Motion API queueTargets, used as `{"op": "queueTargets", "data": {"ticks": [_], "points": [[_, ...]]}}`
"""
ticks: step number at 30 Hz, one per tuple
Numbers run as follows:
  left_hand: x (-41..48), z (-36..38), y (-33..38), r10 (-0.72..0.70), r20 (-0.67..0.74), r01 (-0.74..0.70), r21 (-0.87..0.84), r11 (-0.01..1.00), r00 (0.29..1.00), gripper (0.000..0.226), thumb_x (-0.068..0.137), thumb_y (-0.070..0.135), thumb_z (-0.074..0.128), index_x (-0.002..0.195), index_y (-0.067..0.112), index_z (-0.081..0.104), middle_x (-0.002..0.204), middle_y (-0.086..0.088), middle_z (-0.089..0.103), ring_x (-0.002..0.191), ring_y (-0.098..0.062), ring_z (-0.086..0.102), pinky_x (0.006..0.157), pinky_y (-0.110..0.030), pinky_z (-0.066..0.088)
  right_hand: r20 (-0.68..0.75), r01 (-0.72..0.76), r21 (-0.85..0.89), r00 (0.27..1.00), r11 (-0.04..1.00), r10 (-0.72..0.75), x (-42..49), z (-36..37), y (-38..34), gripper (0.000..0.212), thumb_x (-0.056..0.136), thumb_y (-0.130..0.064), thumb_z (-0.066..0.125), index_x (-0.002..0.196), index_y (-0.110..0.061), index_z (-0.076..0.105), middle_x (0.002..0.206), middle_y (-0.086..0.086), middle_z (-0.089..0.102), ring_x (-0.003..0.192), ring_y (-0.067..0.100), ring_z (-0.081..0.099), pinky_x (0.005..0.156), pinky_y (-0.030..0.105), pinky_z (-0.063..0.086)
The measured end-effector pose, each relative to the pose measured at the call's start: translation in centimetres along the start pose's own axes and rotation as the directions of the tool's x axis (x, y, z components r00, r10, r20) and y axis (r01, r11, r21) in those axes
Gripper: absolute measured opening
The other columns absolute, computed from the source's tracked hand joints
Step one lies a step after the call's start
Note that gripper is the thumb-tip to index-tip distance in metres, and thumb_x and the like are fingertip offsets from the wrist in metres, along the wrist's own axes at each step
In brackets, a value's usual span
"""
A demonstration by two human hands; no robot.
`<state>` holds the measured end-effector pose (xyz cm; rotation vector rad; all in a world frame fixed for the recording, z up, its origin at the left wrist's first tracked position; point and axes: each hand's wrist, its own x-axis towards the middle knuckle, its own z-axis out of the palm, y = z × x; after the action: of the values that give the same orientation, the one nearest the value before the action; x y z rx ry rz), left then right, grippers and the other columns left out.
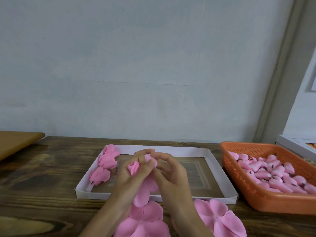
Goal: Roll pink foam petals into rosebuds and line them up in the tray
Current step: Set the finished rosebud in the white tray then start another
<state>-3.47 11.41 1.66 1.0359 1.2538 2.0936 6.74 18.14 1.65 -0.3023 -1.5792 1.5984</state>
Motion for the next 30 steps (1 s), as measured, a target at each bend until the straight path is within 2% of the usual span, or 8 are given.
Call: {"op": "queueTargets", "data": {"ticks": [3, 7, 11, 17, 21, 24, 26, 30], "points": [[-0.2, 0.2, -0.3, 0.041, 0.024, -0.041, 0.007, 0.999, 0.999, 0.039, 0.079, 0.043, 0.079, 0.108, 0.017, 0.075, 0.105, -0.019, 0.075, 0.101, -0.031, 0.074, 0.078, -0.032, 0.062, 0.005, 0.07, -0.051, 0.998, 0.996, -0.07, -0.1, 0.3, 0.3, 0.023, 0.102, -0.007, 0.063, 0.117, -0.023, 0.071, 0.103, 0.005, 0.081, 0.103, 0.023, 0.077, 0.088, 0.037, 0.061], [0.1, 0.1, -0.5, 0.125, 0.036, -0.127, 0.044, 0.991, 0.991, 0.038, 0.081, 0.043, 0.081, 0.095, 0.014, 0.061, 0.101, -0.014, 0.072, 0.09, -0.026, 0.072, 0.072, -0.03, 0.06, 0.025, 0.103, -0.079, 0.995, 0.992, -0.101, -0.2, 0.4, 0.5, 0.022, 0.1, -0.012, 0.064, 0.113, -0.029, 0.068, 0.105, 0.003, 0.081, 0.106, 0.021, 0.076, 0.092, 0.041, 0.059], [0.3, -0.2, -0.9, 0.14, 0.01, -0.14, 0.026, 0.99, 0.99, 0.048, 0.076, 0.042, 0.084, 0.11, 0.018, 0.06, 0.109, -0.007, 0.073, 0.094, -0.024, 0.074, 0.073, -0.029, 0.06, 0.08, 0.147, -0.121, 0.987, 0.982, -0.138, 0.0, 0.4, 0.4, 0.012, 0.1, -0.016, 0.062, 0.105, -0.027, 0.064, 0.107, 0.001, 0.08, 0.107, 0.021, 0.075, 0.094, 0.046, 0.058], [0.6, -0.6, -1.0, 0.155, 0.062, -0.157, 0.032, 0.987, 0.986, 0.053, 0.073, 0.05, 0.09, 0.092, 0.012, 0.058, 0.081, -0.011, 0.064, 0.075, -0.027, 0.067, 0.064, -0.036, 0.059, 0.113, 0.222, -0.225, 0.973, 0.949, -0.201, 0.2, 0.2, 0.6, 0.025, 0.098, -0.01, 0.06, 0.105, -0.03, 0.075, 0.113, -0.005, 0.077, 0.112, 0.018, 0.072, 0.093, 0.043, 0.059], [0.5, -0.4, -1.0, 0.174, 0.054, -0.176, 0.038, 0.984, 0.983, 0.051, 0.073, 0.052, 0.089, 0.087, 0.014, 0.058, 0.076, -0.011, 0.062, 0.071, -0.023, 0.067, 0.062, -0.033, 0.058, 0.079, 0.272, -0.268, 0.962, 0.924, -0.26, 0.1, 0.4, 0.3, 0.022, 0.091, -0.027, 0.065, 0.102, -0.042, 0.077, 0.11, -0.014, 0.072, 0.111, 0.017, 0.07, 0.085, 0.028, 0.058], [0.5, -0.2, -1.0, 0.167, 0.034, -0.168, 0.052, 0.984, 0.985, 0.055, 0.071, 0.054, 0.088, 0.082, 0.009, 0.06, 0.075, -0.021, 0.06, 0.071, -0.025, 0.066, 0.062, -0.034, 0.058, 0.084, 0.253, -0.271, 0.967, 0.929, -0.239, 0.0, 0.2, 0.1, 0.026, 0.094, -0.017, 0.066, 0.103, -0.038, 0.079, 0.113, -0.013, 0.075, 0.113, 0.017, 0.07, 0.088, 0.037, 0.059], [0.5, -0.3, -1.0, 0.132, 0.019, -0.132, 0.033, 0.991, 0.991, 0.055, 0.068, 0.056, 0.09, 0.083, 0.01, 0.065, 0.076, -0.02, 0.064, 0.073, -0.027, 0.068, 0.064, -0.036, 0.059, 0.104, 0.21, -0.26, 0.976, 0.942, -0.189, 0.0, 0.2, -0.3, 0.026, 0.098, -0.013, 0.066, 0.108, -0.034, 0.079, 0.114, -0.011, 0.076, 0.111, 0.016, 0.071, 0.089, 0.042, 0.06], [0.4, -0.5, -1.1, 0.052, -0.051, -0.052, -0.006, 0.999, 0.997, 0.061, 0.059, 0.067, 0.089, 0.083, 0.015, 0.067, 0.08, -0.019, 0.071, 0.076, -0.028, 0.072, 0.066, -0.038, 0.061, 0.078, 0.102, -0.136, 0.993, 0.985, -0.092, -0.1, 0.1, -0.9, 0.027, 0.093, -0.012, 0.075, 0.111, -0.031, 0.074, 0.105, -0.001, 0.077, 0.104, 0.018, 0.073, 0.084, 0.031, 0.06]]}}
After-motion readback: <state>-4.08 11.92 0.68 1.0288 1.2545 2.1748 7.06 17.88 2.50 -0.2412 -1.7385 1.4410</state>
